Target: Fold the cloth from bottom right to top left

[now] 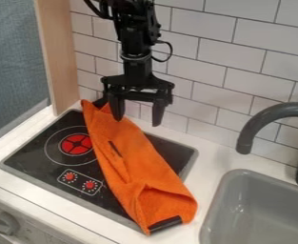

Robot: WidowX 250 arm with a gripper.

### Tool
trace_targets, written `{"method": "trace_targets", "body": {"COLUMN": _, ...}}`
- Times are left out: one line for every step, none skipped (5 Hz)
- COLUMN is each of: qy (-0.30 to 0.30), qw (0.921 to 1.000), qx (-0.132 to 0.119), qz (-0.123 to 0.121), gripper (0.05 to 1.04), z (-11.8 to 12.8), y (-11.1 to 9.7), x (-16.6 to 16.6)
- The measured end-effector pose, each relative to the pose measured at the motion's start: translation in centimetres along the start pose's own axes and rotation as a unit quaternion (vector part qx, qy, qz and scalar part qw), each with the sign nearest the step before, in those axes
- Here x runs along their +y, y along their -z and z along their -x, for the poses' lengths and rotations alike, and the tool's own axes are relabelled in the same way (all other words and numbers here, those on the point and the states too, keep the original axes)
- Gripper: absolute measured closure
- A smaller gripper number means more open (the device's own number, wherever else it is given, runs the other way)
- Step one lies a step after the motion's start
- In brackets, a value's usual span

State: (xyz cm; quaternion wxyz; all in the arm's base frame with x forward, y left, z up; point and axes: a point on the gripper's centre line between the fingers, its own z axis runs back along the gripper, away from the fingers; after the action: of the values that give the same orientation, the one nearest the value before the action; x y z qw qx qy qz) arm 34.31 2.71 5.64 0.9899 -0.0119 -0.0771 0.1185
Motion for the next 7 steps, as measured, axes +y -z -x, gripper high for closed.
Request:
{"method": "trace_targets", "body": {"qy": 0.002, "qw": 0.9998, "qx": 0.018, "qz": -0.004, "gripper": 0.085, "z": 0.6, "y": 1.0, "x": -0.1}}
{"method": "trace_targets", "body": {"qy": 0.015, "qw": 0.9988, "qx": 0.042, "qz": -0.02, "gripper": 0.085, "z": 1.6, "y": 1.5, "x": -0.2}}
{"method": "trace_targets", "body": {"qy": 0.042, "qw": 0.9973, "qx": 0.056, "qz": -0.023, "gripper": 0.085, "z": 3.4, "y": 2.2, "x": 0.1}}
{"method": "trace_targets", "body": {"qy": 0.091, "qw": 0.9954, "qx": 0.03, "qz": -0.001, "gripper": 0.084, "z": 5.2, "y": 1.3, "x": -0.4}}
{"method": "trace_targets", "body": {"qy": 0.179, "qw": 0.9832, "qx": 0.035, "qz": -0.002, "gripper": 0.084, "z": 7.4, "y": 2.3, "x": -3.3}}
{"method": "trace_targets", "body": {"qy": 0.238, "qw": 0.9706, "qx": 0.032, "qz": 0.007, "gripper": 0.085, "z": 8.1, "y": 2.3, "x": -5.5}}
{"method": "trace_targets", "body": {"qy": 0.28, "qw": 0.9598, "qx": 0.024, "qz": -0.004, "gripper": 0.085, "z": 8.8, "y": 2.3, "x": -7.1}}
